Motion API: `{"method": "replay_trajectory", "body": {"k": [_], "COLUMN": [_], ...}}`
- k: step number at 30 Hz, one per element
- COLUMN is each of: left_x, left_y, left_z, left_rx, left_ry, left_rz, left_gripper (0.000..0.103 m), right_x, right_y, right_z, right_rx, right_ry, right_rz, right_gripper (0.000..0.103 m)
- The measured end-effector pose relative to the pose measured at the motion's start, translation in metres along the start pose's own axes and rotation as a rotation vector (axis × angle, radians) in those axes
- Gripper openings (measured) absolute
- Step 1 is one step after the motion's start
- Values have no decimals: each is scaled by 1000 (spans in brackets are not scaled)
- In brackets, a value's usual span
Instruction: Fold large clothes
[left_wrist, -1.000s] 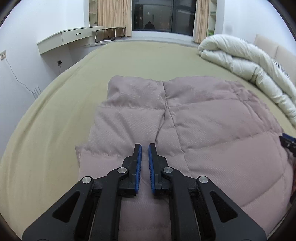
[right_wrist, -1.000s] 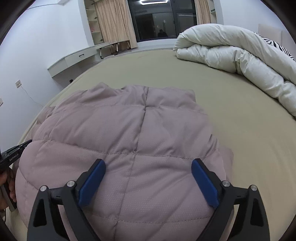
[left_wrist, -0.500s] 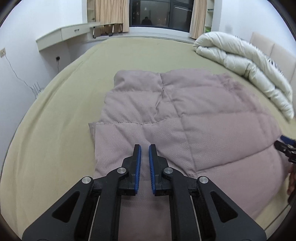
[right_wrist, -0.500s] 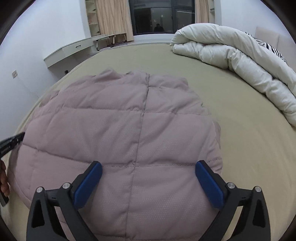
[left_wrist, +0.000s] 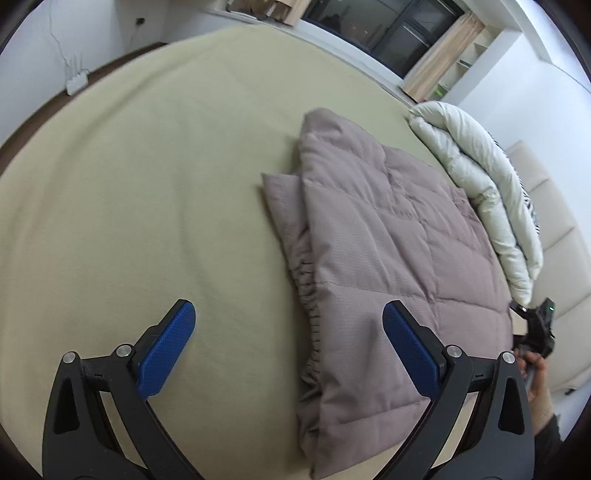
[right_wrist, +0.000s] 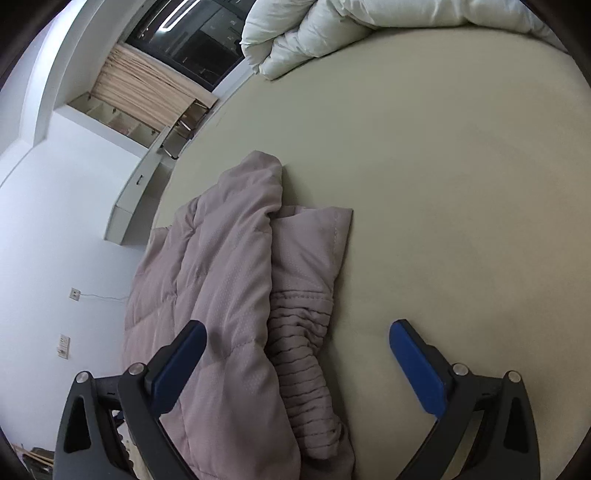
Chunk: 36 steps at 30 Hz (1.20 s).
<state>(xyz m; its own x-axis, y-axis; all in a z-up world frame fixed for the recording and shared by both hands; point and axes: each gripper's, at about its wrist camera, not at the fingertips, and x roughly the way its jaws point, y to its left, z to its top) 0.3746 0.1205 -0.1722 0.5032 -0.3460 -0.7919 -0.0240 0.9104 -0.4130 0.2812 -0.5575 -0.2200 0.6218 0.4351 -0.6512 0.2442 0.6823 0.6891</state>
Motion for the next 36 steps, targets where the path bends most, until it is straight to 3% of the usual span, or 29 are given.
{"method": "replay_trajectory", "body": {"k": [2,4,6,13,19,22,24,26,28,31,34,36], "left_x": [11,30,43,62,98,118,129,132,135,135,147,158], "left_y": [-2,5,10,30,27,18,11,6,2,7,22,15], "left_z": [5,11,19,37,68,80,85,85,79,74,79,86], "left_rx": [10,-41,-123,-209,-271,-298,-290,-282,-288,-267,-372,-367], "left_ry": [22,58,71,103,120,132,153,170,227,253,260,259], "left_rz": [-35,-53,-102,-232,-285,-346,-332,-365,-439,-456,-503,-485], "left_gripper": [103,102,102,102,100,99,98,97,81,68,64,64], "right_x": [8,19,33,51,61,71,75,77,76,76,83,90], "right_y": [-1,2,4,6,7,14,19,21,23,20,22,21], "right_z": [4,8,11,15,15,16,17,18,17,17,20,22], "right_rx": [10,10,13,-42,-24,-21,-27,-42,-67,-81,-75,-71], "right_ry": [5,43,106,242,238,236,250,273,298,316,322,332], "right_rz": [45,116,156,263,297,303,298,308,321,342,350,351], "right_gripper": [102,78,78,78,78,78,78,77,73,72,71,71]}}
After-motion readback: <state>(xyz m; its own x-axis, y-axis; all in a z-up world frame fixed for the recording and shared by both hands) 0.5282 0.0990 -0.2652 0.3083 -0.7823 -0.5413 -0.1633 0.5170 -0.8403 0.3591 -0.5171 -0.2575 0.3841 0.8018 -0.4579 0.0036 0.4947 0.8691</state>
